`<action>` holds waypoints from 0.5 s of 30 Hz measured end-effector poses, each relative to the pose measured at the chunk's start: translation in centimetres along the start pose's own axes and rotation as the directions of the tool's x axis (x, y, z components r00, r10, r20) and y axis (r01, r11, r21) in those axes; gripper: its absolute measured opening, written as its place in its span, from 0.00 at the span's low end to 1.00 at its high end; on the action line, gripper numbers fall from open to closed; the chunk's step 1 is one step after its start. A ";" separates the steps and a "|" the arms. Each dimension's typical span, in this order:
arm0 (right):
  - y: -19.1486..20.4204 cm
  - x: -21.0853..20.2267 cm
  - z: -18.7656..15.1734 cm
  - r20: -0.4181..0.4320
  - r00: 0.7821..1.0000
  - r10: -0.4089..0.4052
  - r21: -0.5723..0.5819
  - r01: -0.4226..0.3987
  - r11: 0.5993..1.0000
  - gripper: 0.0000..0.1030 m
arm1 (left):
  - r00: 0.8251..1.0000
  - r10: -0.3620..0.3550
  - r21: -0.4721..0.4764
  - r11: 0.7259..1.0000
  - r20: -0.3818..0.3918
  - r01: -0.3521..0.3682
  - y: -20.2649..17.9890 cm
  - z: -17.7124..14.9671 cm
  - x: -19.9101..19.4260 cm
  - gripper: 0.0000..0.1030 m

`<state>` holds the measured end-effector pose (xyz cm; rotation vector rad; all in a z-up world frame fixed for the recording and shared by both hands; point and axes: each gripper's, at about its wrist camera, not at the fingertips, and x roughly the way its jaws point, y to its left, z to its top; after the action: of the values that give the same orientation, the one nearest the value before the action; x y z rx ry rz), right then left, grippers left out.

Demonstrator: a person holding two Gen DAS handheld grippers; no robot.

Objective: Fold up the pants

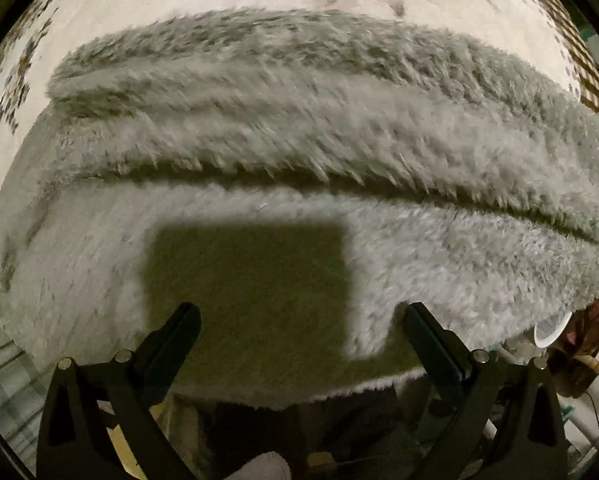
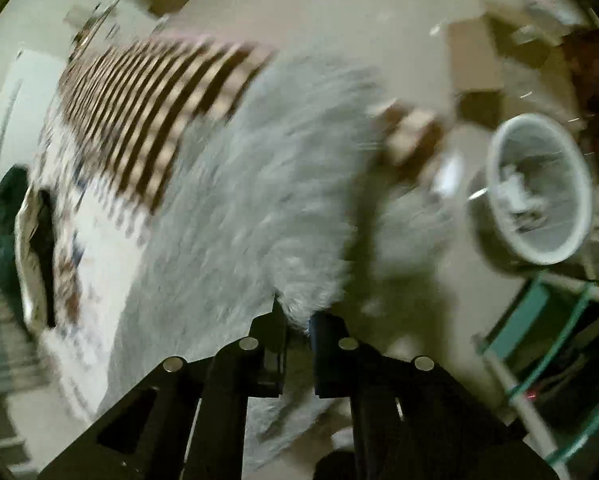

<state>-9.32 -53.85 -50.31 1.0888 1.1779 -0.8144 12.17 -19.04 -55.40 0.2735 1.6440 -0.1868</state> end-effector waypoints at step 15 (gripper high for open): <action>7.3 6.4 -16.9 -0.439 0.841 0.316 0.102 -0.302 0.948 0.54 | 0.979 -0.191 -0.550 0.811 0.070 0.198 12.1 -5.8 2.5 0.86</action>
<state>-6.24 -35.31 -55.34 1.5005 1.3242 -0.3286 9.92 -5.70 -56.89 -0.3463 1.6388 0.1430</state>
